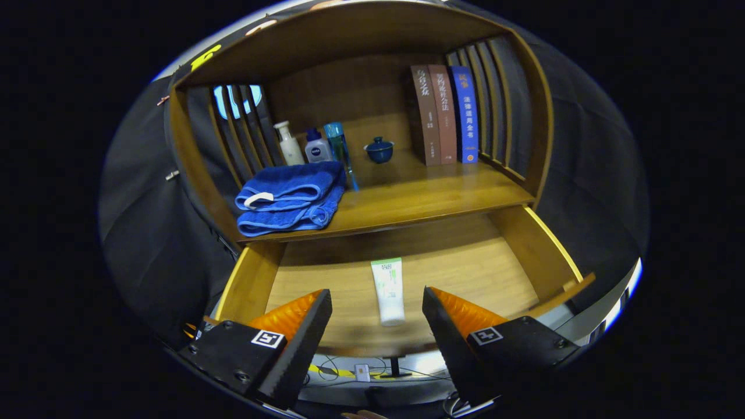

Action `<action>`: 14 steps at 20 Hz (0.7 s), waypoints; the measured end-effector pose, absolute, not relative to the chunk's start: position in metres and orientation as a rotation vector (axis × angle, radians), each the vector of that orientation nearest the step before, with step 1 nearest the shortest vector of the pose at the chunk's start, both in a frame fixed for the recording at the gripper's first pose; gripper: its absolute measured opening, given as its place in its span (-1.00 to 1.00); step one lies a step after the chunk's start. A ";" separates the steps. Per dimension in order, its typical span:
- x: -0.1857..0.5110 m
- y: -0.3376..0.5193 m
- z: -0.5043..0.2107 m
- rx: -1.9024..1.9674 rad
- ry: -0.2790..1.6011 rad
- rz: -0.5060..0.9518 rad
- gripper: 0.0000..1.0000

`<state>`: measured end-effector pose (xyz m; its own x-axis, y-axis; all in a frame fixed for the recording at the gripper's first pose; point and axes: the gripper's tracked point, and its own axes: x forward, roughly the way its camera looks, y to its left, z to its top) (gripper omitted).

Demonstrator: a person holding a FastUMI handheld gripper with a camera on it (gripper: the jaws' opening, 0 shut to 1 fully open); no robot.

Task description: Pull open the drawer, take out the items inside it, and place them on the countertop above the cabinet.

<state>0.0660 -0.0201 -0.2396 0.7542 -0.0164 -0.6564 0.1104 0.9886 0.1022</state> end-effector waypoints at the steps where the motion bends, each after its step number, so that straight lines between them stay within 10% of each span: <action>1: 0.076 -0.020 -0.248 0.129 0.756 -0.067 0.99; 14: 0.110 -0.034 -0.350 0.062 1.185 -0.092 1.00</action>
<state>0.1095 -0.0343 -0.3504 0.3733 -0.0392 -0.9269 0.1041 0.9946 -0.0001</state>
